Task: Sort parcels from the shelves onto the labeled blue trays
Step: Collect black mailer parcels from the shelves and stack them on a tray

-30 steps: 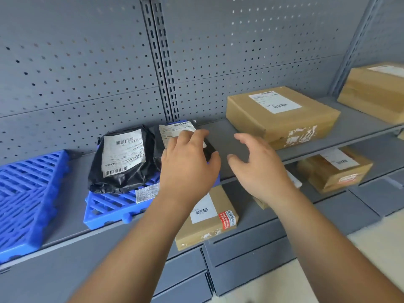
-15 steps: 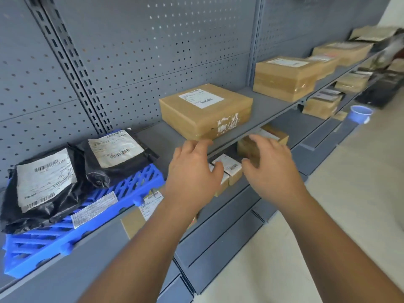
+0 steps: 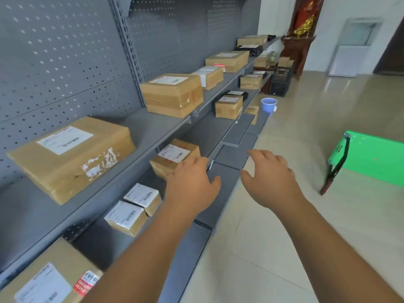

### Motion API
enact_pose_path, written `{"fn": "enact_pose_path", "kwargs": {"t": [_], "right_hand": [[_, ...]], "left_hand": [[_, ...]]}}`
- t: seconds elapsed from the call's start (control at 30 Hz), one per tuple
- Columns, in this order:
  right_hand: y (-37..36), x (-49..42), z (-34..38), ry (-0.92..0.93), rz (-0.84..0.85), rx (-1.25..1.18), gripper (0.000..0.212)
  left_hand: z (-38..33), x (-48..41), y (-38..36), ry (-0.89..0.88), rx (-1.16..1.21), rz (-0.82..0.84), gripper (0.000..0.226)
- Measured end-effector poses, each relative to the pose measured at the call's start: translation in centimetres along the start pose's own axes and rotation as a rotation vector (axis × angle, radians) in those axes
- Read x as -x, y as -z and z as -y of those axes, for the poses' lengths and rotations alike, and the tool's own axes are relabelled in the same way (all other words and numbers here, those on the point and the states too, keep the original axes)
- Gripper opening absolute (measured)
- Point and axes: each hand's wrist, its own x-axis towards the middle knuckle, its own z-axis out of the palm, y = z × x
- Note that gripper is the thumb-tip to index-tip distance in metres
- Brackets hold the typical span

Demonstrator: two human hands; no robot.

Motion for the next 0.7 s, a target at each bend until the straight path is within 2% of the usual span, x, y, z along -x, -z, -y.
{"fn": "enact_pose_path", "kwargs": {"t": [0.13, 0.33, 0.7], "right_hand": [[1.6, -2.9, -6.5, -0.061, 0.051, 0.016, 0.055], [2.8, -6.9, -14.4, -0.143, 0.102, 0.076, 0.056], [1.6, -17.0, -21.4, -0.296, 0.144, 0.119, 0.053]], "left_hand": [[-6.4, -4.2, -3.4, -0.066, 0.016, 0.079, 0.057], [-13.9, -8.9, -8.3, -0.152, -0.026, 0.177, 0.056], [-18.7, -20.5, -14.7, -0.247, -0.030, 0.289, 0.056]]}}
